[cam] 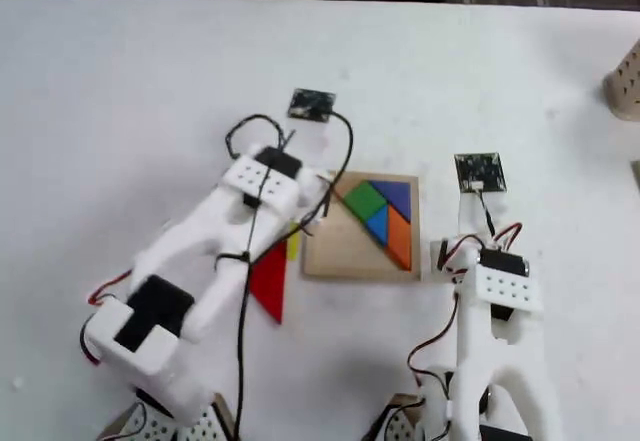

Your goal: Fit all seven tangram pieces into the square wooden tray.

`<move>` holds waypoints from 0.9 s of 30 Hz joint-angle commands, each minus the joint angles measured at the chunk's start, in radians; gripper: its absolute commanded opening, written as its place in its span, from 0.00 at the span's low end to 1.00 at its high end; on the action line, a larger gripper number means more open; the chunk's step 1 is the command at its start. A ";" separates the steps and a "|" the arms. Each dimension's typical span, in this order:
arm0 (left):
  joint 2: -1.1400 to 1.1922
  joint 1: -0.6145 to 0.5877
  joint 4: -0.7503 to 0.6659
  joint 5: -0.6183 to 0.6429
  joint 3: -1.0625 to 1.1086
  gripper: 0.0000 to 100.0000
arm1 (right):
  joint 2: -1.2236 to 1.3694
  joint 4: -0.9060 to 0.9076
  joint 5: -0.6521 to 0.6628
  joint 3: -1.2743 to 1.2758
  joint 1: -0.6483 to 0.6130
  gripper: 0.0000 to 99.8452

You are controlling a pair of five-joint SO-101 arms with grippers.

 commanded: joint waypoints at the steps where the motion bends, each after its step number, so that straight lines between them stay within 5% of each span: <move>1: -0.001 0.021 -0.028 0.012 -0.091 0.02 | -0.019 -0.008 0.044 -0.003 0.010 0.03; 19: 0.010 0.117 -0.150 0.012 -0.106 0.02 | -0.022 -0.008 0.066 0.011 0.053 0.03; 27: 0.073 0.035 -0.192 0.009 -0.109 0.12 | -0.021 -0.008 0.066 0.011 0.053 0.03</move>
